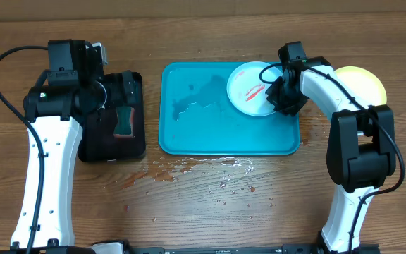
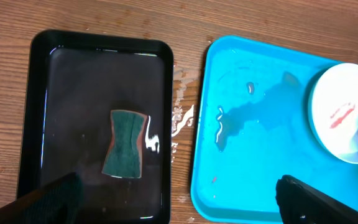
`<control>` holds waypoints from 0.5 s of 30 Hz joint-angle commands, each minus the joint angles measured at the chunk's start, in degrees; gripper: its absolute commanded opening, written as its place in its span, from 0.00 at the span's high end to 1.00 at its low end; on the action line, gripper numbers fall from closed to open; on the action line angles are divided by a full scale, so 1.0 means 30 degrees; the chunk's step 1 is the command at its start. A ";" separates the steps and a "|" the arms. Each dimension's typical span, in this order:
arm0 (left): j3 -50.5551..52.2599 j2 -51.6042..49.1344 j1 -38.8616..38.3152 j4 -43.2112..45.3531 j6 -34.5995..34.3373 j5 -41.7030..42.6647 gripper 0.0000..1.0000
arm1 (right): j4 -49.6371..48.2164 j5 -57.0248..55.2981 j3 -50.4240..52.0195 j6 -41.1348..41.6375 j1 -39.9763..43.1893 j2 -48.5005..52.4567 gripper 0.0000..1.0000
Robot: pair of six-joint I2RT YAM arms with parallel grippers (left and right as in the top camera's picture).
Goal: Clean dirty plates on tray and stack at the side
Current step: 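Reach the right gripper to the red-stained white plate rim and grip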
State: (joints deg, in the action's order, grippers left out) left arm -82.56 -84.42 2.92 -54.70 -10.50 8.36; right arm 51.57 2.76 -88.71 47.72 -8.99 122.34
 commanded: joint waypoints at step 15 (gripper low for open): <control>-0.0313 0.0182 -0.0109 0.0022 0.0080 0.0036 0.00 | 0.0714 0.1843 -0.0044 -0.2317 -0.0277 0.0619 0.96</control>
State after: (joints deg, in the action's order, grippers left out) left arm -82.56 -84.42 2.92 -54.68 -10.50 8.38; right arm 52.56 7.27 -88.90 44.40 -8.97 122.41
